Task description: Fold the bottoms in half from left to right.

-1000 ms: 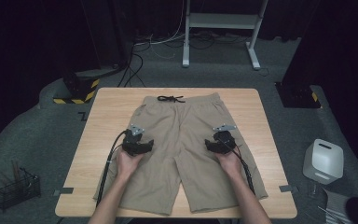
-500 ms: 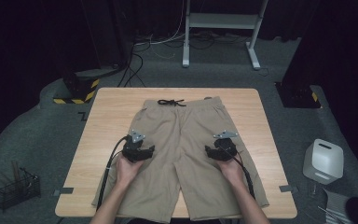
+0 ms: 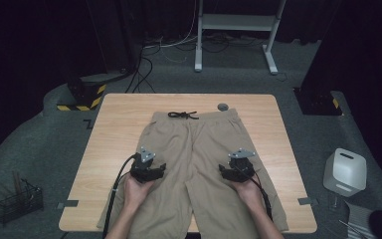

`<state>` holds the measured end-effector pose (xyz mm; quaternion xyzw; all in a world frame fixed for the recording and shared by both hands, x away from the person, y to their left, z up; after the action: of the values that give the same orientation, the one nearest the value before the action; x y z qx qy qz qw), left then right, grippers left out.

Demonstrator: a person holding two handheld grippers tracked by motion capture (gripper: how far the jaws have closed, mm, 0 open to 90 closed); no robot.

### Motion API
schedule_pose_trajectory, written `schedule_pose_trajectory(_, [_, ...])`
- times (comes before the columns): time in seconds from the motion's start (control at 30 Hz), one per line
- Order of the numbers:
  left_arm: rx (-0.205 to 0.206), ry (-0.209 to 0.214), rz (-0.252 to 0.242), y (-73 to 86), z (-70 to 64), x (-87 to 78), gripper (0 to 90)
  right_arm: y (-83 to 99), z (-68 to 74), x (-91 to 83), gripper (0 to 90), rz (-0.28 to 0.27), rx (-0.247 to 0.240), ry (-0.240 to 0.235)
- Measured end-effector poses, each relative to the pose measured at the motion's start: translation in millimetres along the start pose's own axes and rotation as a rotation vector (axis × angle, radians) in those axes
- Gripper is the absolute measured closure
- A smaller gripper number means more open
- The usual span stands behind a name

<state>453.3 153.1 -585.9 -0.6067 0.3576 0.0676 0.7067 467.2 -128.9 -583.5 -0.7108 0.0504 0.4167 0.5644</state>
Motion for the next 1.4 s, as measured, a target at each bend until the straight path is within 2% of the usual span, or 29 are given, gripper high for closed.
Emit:
schedule_pose_trajectory(0.47, [-0.009,-0.004,-0.002,16.0,-16.9,-22.0,34.0,25.9,23.8,-29.7,40.2,-0.019,-0.008,-0.012])
schedule_pose_trajectory(0.63, [-0.007,-0.004,0.0,24.0,-26.5,-33.1,33.9,36.0,37.7,-41.0,40.2,-0.04,-0.006,-0.01])
schedule_pose_trajectory(0.93, [-0.012,-0.004,-0.001,37.8,-39.1,-52.0,33.5,49.2,53.3,-56.9,40.2,-0.036,-0.022,-0.025])
schedule_pose_trajectory(1.0, [-0.01,0.01,0.008,40.1,-43.8,-56.0,32.4,52.2,57.2,-60.8,40.3,-0.027,-0.024,-0.03])
schedule_pose_trajectory(1.1, [-0.028,0.065,0.025,40.9,-51.4,-60.6,32.2,55.8,62.8,-65.7,40.3,-0.017,-0.034,-0.044])
schedule_pose_trajectory(1.13, [-0.024,0.071,0.032,40.1,-51.7,-61.0,32.9,56.4,64.2,-66.8,40.5,-0.014,-0.037,-0.05])
schedule_pose_trajectory(1.23, [-0.012,0.085,0.011,26.0,-48.5,-59.5,34.1,53.4,61.9,-65.9,44.0,-0.003,-0.044,-0.065])
schedule_pose_trajectory(1.3, [0.0,0.082,0.002,13.8,-44.6,-57.0,33.7,44.6,56.0,-62.5,44.2,-0.017,-0.038,-0.065])
schedule_pose_trajectory(1.4, [0.008,0.075,0.003,-7.2,-35.1,-45.2,33.4,20.2,41.5,-54.4,45.5,-0.057,-0.026,-0.05])
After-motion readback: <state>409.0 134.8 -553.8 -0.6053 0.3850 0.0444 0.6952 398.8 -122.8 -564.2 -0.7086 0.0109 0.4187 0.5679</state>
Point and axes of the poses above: each handheld gripper's, and its own axes: x roughly forward along the jaws, y roughly out of its underside, z roughly to its left, the point moved 9 cm from there along x, roughly forward along the jaws, and after that the axes turned 5 degrees about -z, right-handed, at the moved point
